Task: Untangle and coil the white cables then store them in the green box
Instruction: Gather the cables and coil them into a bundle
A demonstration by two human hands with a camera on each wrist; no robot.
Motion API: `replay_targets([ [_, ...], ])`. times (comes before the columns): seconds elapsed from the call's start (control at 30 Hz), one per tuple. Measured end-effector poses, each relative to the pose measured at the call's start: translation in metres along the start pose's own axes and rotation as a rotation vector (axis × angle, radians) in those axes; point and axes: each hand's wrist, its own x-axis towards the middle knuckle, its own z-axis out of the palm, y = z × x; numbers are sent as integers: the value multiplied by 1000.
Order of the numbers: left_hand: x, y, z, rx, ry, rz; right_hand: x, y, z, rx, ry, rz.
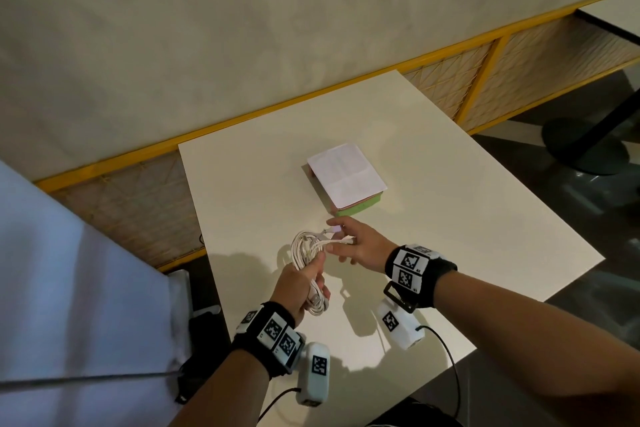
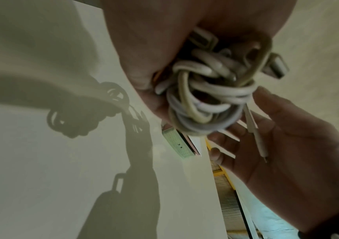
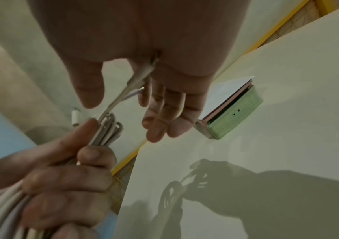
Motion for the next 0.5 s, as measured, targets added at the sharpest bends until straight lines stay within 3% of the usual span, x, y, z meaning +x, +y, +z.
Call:
replay_targets([
  [0.27, 12, -6, -3, 148, 72, -57, 9, 15, -12, 10, 125, 25],
  [0.37, 18, -9, -10, 177, 155, -79, 20, 28, -20, 0, 235, 120],
  [0.43, 27, -7, -16, 213, 252, -96, 30, 47, -31, -147, 287, 219],
  [0.5, 42, -3, -24, 270, 360, -114, 39, 65, -40, -380, 223, 313],
])
